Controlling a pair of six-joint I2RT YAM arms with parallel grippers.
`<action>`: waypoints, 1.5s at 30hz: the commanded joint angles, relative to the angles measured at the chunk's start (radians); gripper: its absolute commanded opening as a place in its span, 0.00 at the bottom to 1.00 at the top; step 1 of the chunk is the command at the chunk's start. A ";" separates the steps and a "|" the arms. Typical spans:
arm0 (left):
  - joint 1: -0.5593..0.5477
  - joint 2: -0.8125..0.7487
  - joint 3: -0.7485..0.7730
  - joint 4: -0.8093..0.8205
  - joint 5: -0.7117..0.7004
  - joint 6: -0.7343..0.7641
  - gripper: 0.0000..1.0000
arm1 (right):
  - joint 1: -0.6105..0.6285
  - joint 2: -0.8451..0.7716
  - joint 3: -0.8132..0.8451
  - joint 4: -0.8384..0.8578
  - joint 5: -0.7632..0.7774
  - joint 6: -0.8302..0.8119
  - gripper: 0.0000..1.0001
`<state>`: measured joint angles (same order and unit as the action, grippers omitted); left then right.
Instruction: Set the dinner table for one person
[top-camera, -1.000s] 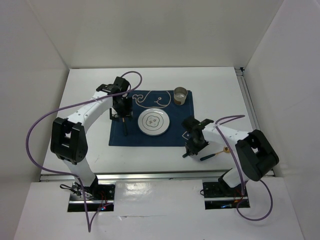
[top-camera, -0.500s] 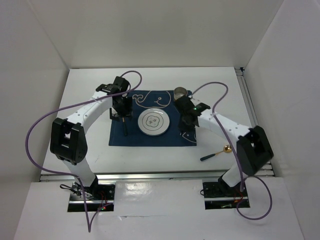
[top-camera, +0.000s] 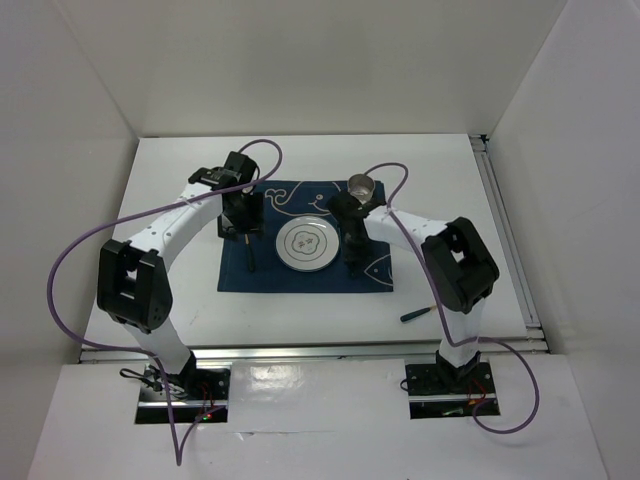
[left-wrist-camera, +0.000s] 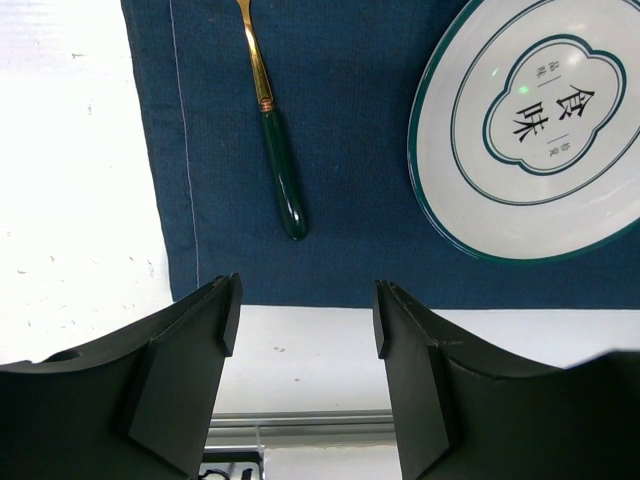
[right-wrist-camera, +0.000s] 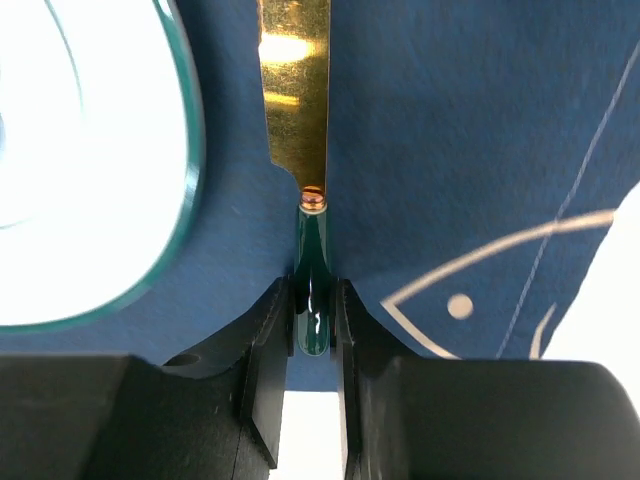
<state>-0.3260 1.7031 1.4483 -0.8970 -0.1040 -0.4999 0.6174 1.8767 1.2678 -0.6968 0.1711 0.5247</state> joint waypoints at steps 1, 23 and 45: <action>0.004 -0.040 -0.003 -0.017 -0.014 0.009 0.72 | -0.002 0.027 0.074 0.010 0.024 -0.005 0.09; 0.004 -0.049 -0.006 -0.006 0.041 0.018 0.72 | -0.186 -0.559 -0.292 -0.269 0.094 0.513 0.73; 0.004 -0.057 -0.035 0.012 0.059 0.027 0.72 | -0.393 -0.709 -0.647 -0.155 -0.071 0.681 0.62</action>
<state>-0.3252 1.6913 1.4155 -0.8909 -0.0544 -0.4957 0.2310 1.1503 0.6277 -0.9157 0.0959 1.1828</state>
